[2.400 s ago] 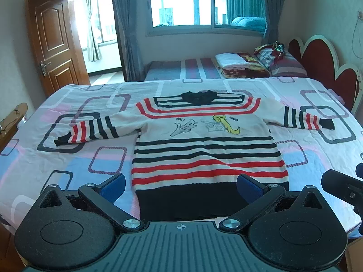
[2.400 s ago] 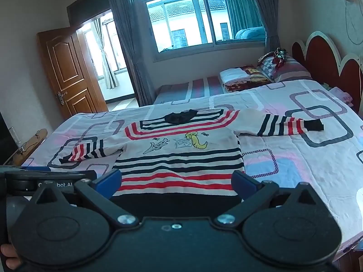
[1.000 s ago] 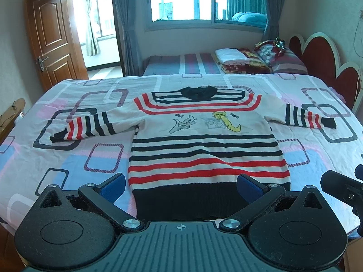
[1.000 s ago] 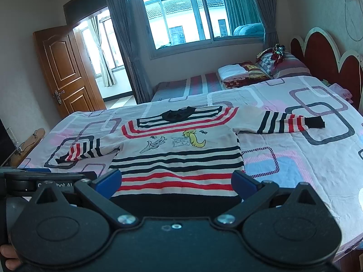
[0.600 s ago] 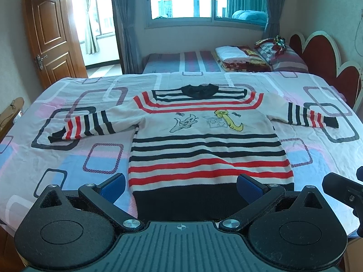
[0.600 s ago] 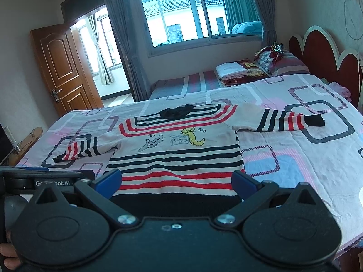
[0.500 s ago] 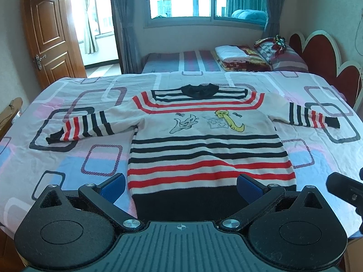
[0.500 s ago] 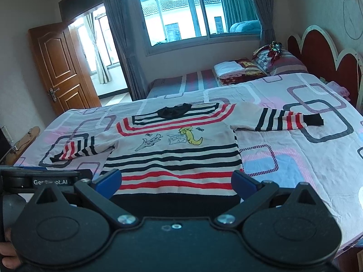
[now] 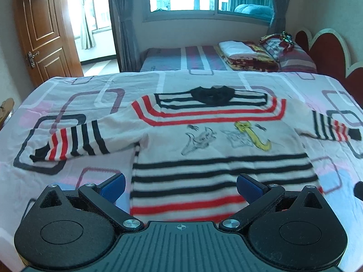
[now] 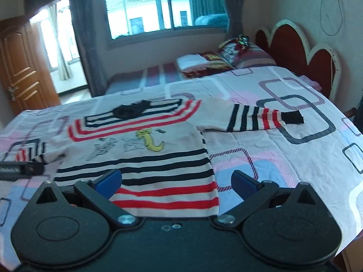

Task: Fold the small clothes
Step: 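Move the right gripper to the sweater's sleeve cuff and grasp it, then fold the sleeve across the sweater body with the right gripper and release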

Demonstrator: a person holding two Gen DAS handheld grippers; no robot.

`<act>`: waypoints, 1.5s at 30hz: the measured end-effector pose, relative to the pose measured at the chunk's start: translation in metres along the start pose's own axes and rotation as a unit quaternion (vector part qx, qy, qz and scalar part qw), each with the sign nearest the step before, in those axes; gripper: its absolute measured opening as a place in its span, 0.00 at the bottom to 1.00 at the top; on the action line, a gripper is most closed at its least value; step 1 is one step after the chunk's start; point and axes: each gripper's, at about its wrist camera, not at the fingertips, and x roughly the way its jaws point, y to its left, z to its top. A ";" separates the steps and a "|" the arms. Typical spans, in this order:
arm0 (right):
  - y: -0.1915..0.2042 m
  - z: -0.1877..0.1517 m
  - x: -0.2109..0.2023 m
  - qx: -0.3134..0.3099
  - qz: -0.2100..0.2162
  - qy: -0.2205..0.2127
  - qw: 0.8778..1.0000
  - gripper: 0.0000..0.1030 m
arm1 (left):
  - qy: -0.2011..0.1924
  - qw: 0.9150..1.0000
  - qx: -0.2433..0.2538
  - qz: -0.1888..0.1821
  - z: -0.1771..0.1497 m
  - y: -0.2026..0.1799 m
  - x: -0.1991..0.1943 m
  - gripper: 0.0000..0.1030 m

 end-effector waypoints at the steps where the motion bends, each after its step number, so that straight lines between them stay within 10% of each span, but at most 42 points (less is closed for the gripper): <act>1: 0.000 0.001 0.007 0.003 -0.006 0.004 1.000 0.99 | 0.000 1.000 0.000 0.000 0.004 0.001 0.007 1.00; 12: -0.031 0.046 0.081 0.033 -0.054 -0.029 0.998 0.88 | 0.024 1.000 0.004 -0.019 0.035 -0.024 0.091 1.00; 39: -0.259 0.161 0.267 0.157 -0.095 -0.004 0.983 0.52 | 0.080 0.996 -0.013 0.036 0.066 -0.119 0.223 1.00; 45: -0.272 0.178 0.275 0.173 -0.104 -0.040 0.979 0.18 | 0.077 0.996 -0.012 0.046 0.067 -0.111 0.224 1.00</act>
